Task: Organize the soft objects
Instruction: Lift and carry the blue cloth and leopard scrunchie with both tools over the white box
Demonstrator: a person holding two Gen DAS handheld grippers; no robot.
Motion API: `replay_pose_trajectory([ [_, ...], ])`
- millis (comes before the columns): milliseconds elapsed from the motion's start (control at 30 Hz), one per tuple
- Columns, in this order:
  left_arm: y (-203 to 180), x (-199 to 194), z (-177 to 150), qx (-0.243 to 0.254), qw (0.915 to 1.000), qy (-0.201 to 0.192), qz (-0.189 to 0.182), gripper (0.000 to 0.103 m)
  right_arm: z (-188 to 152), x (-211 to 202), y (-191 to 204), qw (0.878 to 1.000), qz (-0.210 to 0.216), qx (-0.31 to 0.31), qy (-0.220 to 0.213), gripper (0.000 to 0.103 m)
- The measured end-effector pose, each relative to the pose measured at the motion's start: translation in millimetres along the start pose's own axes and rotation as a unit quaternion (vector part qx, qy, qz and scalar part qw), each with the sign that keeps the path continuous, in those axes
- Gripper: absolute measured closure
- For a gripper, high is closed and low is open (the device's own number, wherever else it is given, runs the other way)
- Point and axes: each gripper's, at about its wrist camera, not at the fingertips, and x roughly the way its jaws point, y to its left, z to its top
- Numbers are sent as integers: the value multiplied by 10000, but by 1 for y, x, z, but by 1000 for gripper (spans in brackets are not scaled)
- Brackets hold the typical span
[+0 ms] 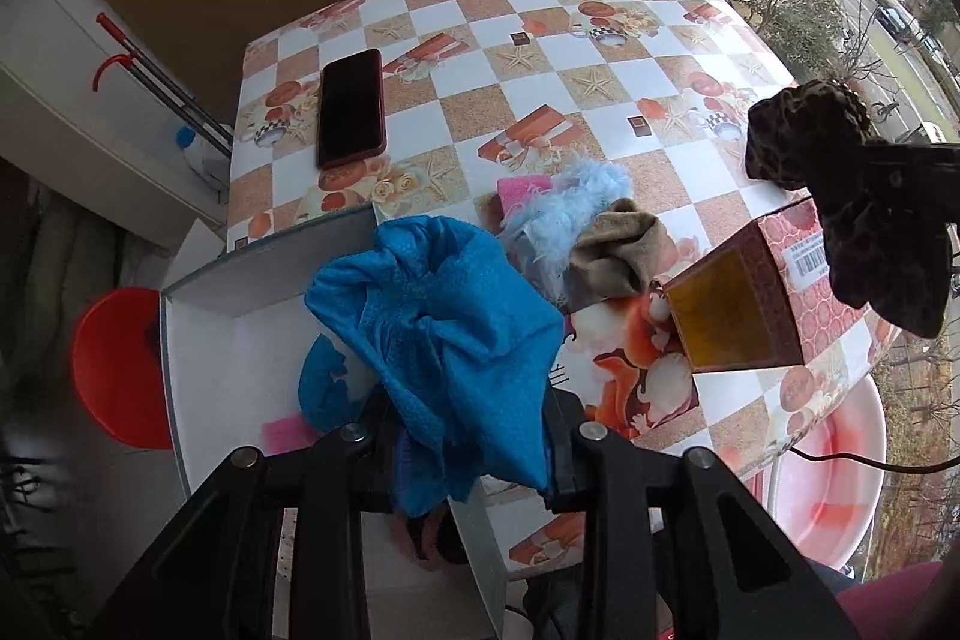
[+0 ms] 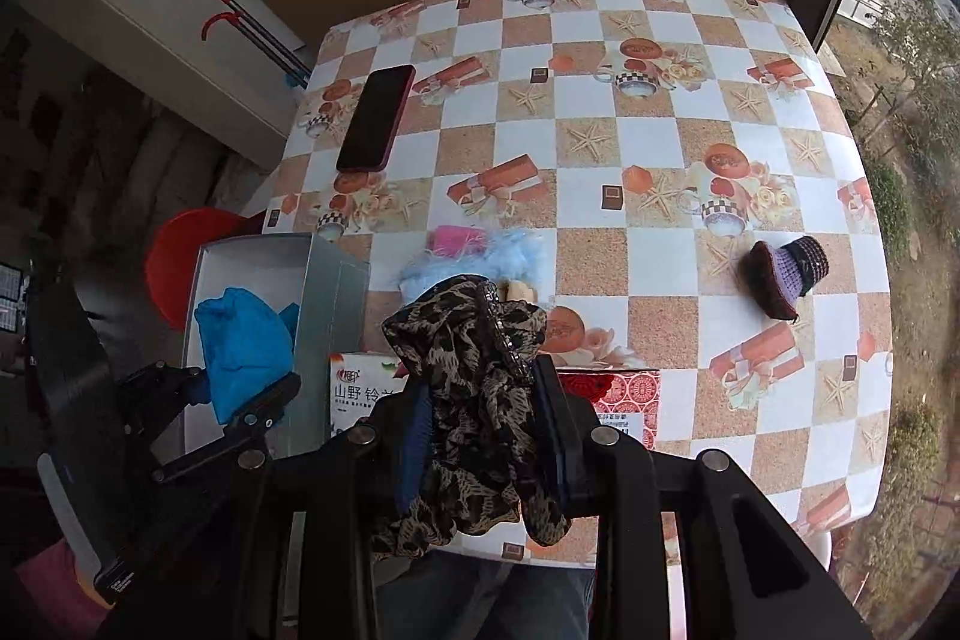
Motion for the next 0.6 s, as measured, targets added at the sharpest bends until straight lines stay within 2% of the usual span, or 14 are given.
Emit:
replay_pose_trajectory([
  [300,43,-9,-49,-532,9984,110,155,69,-22,29,65,9984,144,-387,387,70],
  [600,68,-14,-69,-824,9963,88,213,68,-39,51,116,9926,167,-951,736,70],
])
